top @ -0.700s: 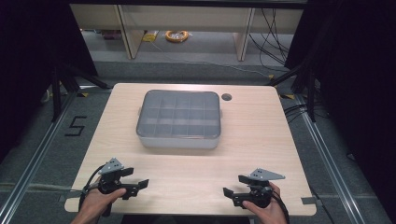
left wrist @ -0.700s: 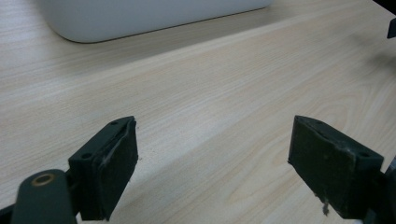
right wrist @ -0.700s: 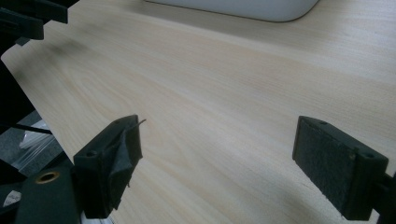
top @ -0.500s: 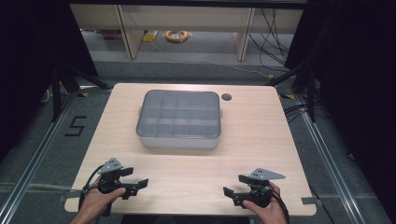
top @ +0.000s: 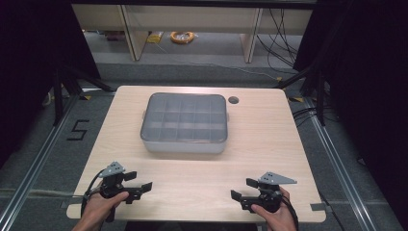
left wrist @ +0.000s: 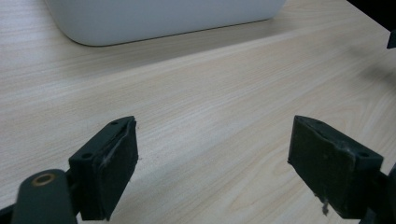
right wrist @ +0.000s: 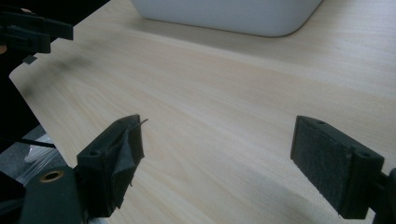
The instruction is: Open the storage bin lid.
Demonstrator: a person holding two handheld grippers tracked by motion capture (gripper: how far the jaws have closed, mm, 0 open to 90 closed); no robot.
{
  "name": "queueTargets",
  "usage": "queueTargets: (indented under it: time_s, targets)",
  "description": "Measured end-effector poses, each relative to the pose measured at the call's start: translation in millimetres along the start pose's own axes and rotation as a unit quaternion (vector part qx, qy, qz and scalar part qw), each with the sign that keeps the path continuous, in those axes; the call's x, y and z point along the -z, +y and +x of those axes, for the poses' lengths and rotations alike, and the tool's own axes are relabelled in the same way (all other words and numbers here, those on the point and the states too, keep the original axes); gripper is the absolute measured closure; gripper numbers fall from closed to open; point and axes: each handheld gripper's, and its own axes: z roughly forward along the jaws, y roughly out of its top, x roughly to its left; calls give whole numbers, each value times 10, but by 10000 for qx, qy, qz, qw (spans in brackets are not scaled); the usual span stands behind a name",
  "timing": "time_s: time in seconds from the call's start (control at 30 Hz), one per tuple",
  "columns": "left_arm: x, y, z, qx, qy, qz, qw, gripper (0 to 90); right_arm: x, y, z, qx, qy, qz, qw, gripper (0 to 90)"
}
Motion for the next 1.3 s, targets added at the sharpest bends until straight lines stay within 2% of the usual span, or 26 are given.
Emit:
queueTargets:
  time_s: [0.03, 0.1, 0.13, 0.2, 0.23, 0.3, 0.33, 0.5, 0.53, 0.63, 0.67, 0.7, 0.73, 0.8, 0.83, 0.87, 0.9, 1.0, 1.03, 1.07, 1.1, 1.13, 1.17, 1.2, 1.27, 1.3]
  targets:
    - [-5, 2, -5, 21, -11, -21, 10000, 155, 6, 10, -27, 210, -47, -35, 9998, 181]
    - [-10, 7, -7, 47, -12, -43, 10000, 155, 10, 22, 10, -54, 17, -21, 10000, 186]
    - [-11, 8, -6, 52, -23, -48, 10000, 154, -4, 28, -27, 152, -24, -109, 9998, 186]
    - [-7, 11, -2, 37, -21, -30, 10000, 154, -1, 37, -29, 186, -112, -99, 9997, 186]
    - [-7, 16, -1, 55, -24, -38, 10000, 155, 4, 48, -17, 63, -119, -111, 9998, 196]
    - [-8, 23, 4, 36, -22, -51, 10000, 155, 16, 62, -19, 40, -71, -174, 9998, 210]
    - [-11, 26, 2, 83, -23, -38, 10000, 156, 21, 71, -37, 163, -105, -180, 9996, 209]
    - [-24, 40, 4, 88, -47, -58, 9999, 157, -8, 96, -56, 215, -89, -259, 9994, 210]
    - [-29, 48, 9, 117, -57, -81, 9999, 157, -6, 120, -34, 10, -62, -225, 9997, 213]
    - [-43, 88, 24, 139, -25, -117, 9998, 158, -37, 183, -85, 156, 11, -397, 9991, 231]
    - [-50, 97, 30, 127, -24, -120, 9998, 159, -39, 207, -80, 18, -20, -425, 9991, 238]
    - [-57, 101, 33, 144, -9, -143, 9998, 159, -65, 231, -104, 63, 9, -521, 9986, 238]
    - [-62, 107, 37, 183, -32, -145, 9997, 159, -80, 251, -94, -129, 104, -545, 9984, 238]
    - [-65, 111, 45, 209, -51, -154, 9996, 159, -105, 276, -127, -44, 66, -540, 9985, 238]
    - [-65, 124, 65, 286, -45, -235, 9993, 160, -165, 325, -166, 80, -18, -576, 9983, 238]
    - [-57, 142, 89, 342, -80, -209, 9992, 160, -166, 337, -164, 49, -47, -502, 9987, 238]
    - [-56, 157, 110, 391, -82, -249, 9989, 159, -184, 353, -163, -11, 57, -587, 9983, 237]
    - [-40, 237, 167, 403, -31, -318, 9987, 159, -212, 407, -152, -279, 162, -516, 9981, 236]
    - [-35, 272, 185, 468, -57, -382, 9982, 159, -219, 432, -189, -123, 143, -547, 9983, 237]
    - [-31, 304, 203, 523, -69, -444, 9976, 159, -215, 451, -168, -326, 145, -508, 9981, 237]
    - [-28, 331, 216, 534, -51, -465, 9975, 159, -225, 475, -188, -245, 114, -549, 9981, 237]
    - [-32, 352, 231, 519, -48, -463, 9976, 159, -231, 504, -231, -42, 59, -565, 9984, 243]
    - [-48, 363, 238, 556, -45, -512, 9971, 159, -231, 532, -229, -94, 72, -523, 9986, 249]
    - [-59, 375, 249, 561, -69, -459, 9973, 159, -231, 558, -220, -173, 73, -540, 9984, 250]
    - [-89, 388, 254, 557, -66, -433, 9975, 159, -249, 619, -263, -24, 70, -613, 9981, 250]
    - [-106, 398, 246, 573, -26, -442, 9974, 159, -256, 646, -250, -136, 119, -652, 9977, 250]
